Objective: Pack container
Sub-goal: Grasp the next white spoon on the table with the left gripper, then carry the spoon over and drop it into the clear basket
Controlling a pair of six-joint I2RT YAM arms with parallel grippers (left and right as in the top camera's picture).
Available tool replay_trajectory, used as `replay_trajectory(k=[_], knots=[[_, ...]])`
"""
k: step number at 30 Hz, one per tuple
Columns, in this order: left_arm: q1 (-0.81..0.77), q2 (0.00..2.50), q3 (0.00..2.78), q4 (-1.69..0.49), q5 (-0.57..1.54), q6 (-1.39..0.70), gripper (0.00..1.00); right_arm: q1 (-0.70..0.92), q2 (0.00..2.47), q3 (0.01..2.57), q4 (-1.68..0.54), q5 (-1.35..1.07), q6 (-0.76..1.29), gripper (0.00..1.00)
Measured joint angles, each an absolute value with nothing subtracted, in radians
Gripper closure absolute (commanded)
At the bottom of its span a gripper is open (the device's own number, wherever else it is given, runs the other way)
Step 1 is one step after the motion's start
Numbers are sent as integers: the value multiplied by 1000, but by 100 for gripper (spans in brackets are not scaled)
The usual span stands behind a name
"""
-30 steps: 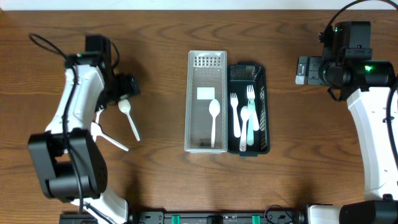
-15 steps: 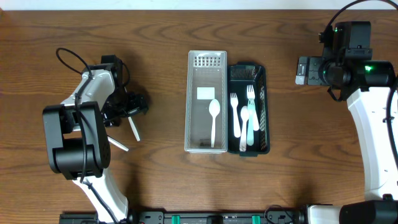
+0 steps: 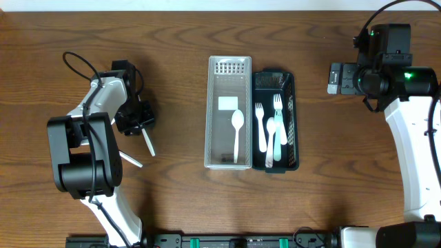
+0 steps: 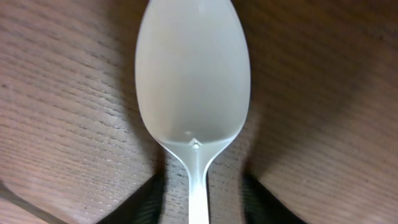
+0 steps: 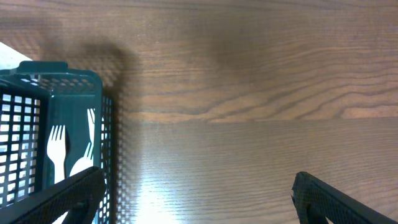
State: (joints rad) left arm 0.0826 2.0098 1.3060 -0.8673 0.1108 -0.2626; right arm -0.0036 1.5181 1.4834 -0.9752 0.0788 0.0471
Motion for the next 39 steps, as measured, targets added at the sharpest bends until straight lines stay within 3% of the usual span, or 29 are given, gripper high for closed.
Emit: replay_trajectory(k=[5, 8, 15, 23, 31, 36, 37, 39], knots=[[83, 2010, 1306, -883, 119, -262, 87, -4, 1518, 1483, -975, 79, 44, 1], [83, 2010, 1306, -883, 125, -269, 94, -4, 1518, 1483, -975, 79, 44, 1], [83, 2010, 1309, -894, 128, -274, 94, -4, 1518, 1483, -975, 79, 44, 1], [6, 1952, 1421, -1060, 128, -281, 94, -4, 1518, 1483, -974, 79, 44, 1], [-355, 1671, 1562, -1024, 126, -305, 94, -4, 1518, 1483, -971, 79, 44, 1], [-513, 1689, 1566, -994, 127, -341, 94, -4, 1518, 1483, -971, 79, 44, 1], [-531, 1708, 1566, -987, 127, -343, 91, -4, 1518, 1483, -971, 78, 44, 1], [-569, 1758, 1565, -978, 127, -343, 75, -4, 1518, 1483, -970, 78, 44, 1]])
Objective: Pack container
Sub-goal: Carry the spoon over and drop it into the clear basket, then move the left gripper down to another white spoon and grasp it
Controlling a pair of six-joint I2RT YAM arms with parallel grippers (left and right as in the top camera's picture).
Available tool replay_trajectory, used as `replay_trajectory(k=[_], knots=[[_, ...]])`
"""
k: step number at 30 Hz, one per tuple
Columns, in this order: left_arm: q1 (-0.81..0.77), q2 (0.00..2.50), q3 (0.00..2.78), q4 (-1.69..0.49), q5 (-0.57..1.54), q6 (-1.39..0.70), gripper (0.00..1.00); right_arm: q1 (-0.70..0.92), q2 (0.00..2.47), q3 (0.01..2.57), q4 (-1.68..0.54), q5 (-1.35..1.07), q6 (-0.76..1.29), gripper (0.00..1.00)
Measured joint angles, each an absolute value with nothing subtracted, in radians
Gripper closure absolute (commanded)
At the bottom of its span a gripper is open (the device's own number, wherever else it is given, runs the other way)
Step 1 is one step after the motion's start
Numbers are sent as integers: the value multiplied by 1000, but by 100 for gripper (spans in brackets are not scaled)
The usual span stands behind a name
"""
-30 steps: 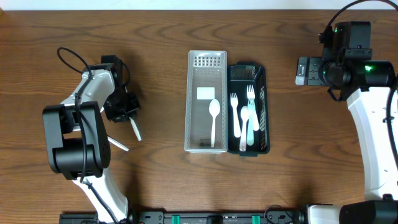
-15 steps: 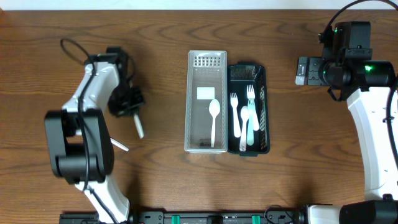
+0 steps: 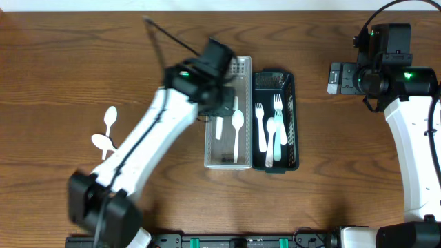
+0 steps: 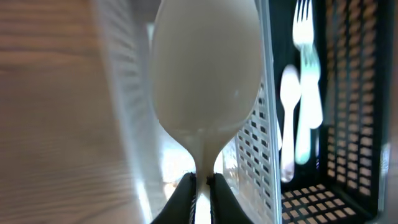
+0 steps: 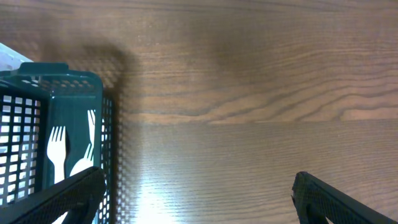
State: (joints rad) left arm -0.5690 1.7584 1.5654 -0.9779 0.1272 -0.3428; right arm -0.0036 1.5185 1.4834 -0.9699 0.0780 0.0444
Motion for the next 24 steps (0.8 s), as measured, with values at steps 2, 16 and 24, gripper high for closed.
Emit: replay_trajectory(k=[2, 16, 24], knots=[[-598, 1811, 1563, -972, 127, -346, 64, -4, 1518, 1483, -970, 78, 44, 1], [-468, 1709, 1565, -1166, -5, -363, 57, -4, 1518, 1483, -970, 77, 44, 1], [-29, 1470, 1594, -1291, -77, -450, 44, -4, 1518, 1483, -973, 76, 44, 1]])
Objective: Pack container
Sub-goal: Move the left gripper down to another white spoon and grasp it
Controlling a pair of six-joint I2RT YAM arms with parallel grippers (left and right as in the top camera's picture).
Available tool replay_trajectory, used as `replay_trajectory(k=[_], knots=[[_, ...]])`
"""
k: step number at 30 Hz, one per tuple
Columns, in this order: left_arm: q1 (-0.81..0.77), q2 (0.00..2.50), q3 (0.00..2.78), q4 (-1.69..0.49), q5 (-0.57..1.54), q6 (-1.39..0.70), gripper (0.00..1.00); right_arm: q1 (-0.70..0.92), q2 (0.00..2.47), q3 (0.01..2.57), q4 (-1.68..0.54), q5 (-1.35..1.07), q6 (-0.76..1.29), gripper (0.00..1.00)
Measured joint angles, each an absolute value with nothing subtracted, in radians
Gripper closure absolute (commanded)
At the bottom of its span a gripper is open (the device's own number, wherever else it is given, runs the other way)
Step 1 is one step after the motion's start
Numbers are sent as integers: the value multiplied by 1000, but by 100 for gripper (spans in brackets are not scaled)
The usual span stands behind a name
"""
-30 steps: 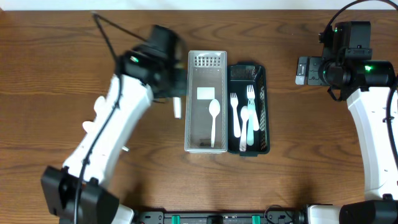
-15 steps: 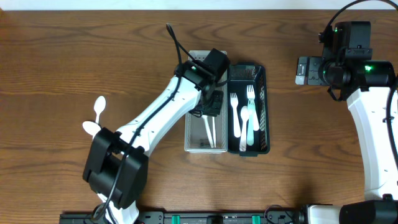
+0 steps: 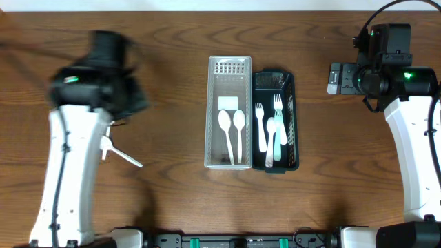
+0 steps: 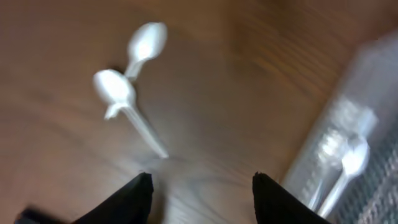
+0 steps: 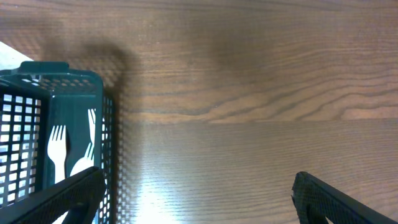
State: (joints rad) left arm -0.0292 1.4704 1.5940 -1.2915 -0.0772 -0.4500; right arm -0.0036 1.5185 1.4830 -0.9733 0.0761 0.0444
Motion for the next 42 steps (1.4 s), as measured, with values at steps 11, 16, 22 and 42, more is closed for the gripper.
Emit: replay_trajectory(k=[11, 16, 22, 42], knots=[[224, 1487, 1224, -1064, 51, -502, 44, -4, 1518, 1483, -975, 75, 44, 1], [235, 1489, 1047, -918, 85, -525, 43, -4, 1518, 1482, -975, 75, 44, 1], [247, 1504, 953, -808, 102, -539, 38, -4, 1518, 1482, -981, 75, 44, 1], [307, 1746, 945, -652, 97, -551, 34, -4, 1518, 1482, -986, 75, 41, 1]])
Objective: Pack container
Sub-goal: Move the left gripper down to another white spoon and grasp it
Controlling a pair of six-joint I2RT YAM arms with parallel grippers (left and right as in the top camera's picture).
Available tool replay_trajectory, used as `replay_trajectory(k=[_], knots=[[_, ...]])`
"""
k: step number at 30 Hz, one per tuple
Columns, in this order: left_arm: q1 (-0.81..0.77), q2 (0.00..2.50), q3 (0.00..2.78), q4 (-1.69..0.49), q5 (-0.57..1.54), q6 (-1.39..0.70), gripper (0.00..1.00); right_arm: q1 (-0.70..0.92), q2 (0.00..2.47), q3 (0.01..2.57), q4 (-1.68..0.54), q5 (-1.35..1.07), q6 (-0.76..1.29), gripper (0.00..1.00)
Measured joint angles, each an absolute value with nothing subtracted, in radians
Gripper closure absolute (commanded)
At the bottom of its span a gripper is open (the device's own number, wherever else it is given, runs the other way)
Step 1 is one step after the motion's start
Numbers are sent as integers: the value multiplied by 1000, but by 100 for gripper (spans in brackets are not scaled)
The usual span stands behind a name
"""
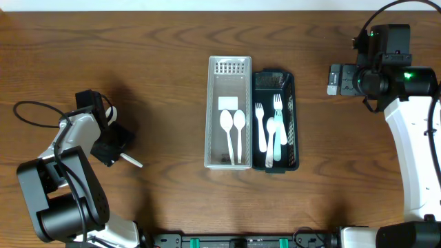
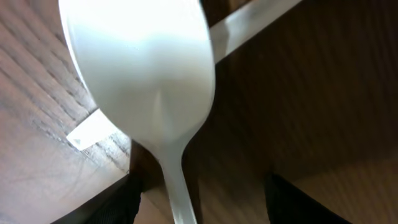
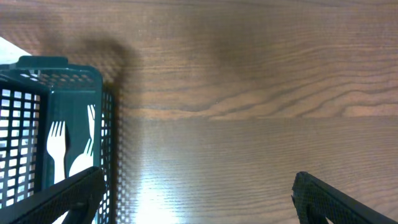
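Note:
On the left of the table my left gripper (image 1: 112, 142) is down over a white plastic spoon (image 2: 140, 81). Its jaws stand open on either side of the handle (image 2: 177, 199); the handle's end (image 1: 131, 161) sticks out past the gripper. A second loose spoon (image 1: 112, 110) lies beside it, its handle (image 2: 255, 22) crossing behind the bowl. The white container (image 1: 209, 117) at mid-table holds two spoons (image 1: 226, 122). My right gripper (image 3: 199, 205) hangs open and empty at the far right.
A dark green mesh basket (image 1: 295, 117) stands against the white container's right side, with white forks (image 1: 277, 103) and a spoon in it. The right wrist view shows that basket's corner (image 3: 74, 87) and bare wood to its right.
My left gripper was open and up above the two loose spoons on the left. Now it is down on the table with one spoon's handle between its open jaws. The right arm has not moved.
My left gripper was around a spoon on the left while one spoon lay in the white container. Then it held that spoon over the container. Then two spoons lay in the container and the gripper was back at the left, open. Now it straddles another spoon.

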State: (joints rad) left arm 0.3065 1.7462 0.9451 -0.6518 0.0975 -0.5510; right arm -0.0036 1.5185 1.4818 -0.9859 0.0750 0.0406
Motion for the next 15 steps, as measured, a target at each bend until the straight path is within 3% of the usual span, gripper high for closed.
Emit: replay_trajectory(k=[4, 8, 11, 15], knots=[[307, 1759, 958, -638, 91, -551, 35, -4, 1518, 1482, -986, 75, 41, 1], [307, 1763, 963, -637, 83, -553, 50, -4, 1518, 1482, -986, 75, 41, 1], [309, 1764, 963, -631, 79, -553, 55, -4, 1518, 1482, -986, 75, 41, 1], [310, 1765, 964, -627, 80, -553, 74, -4, 1518, 1482, -986, 75, 41, 1]])
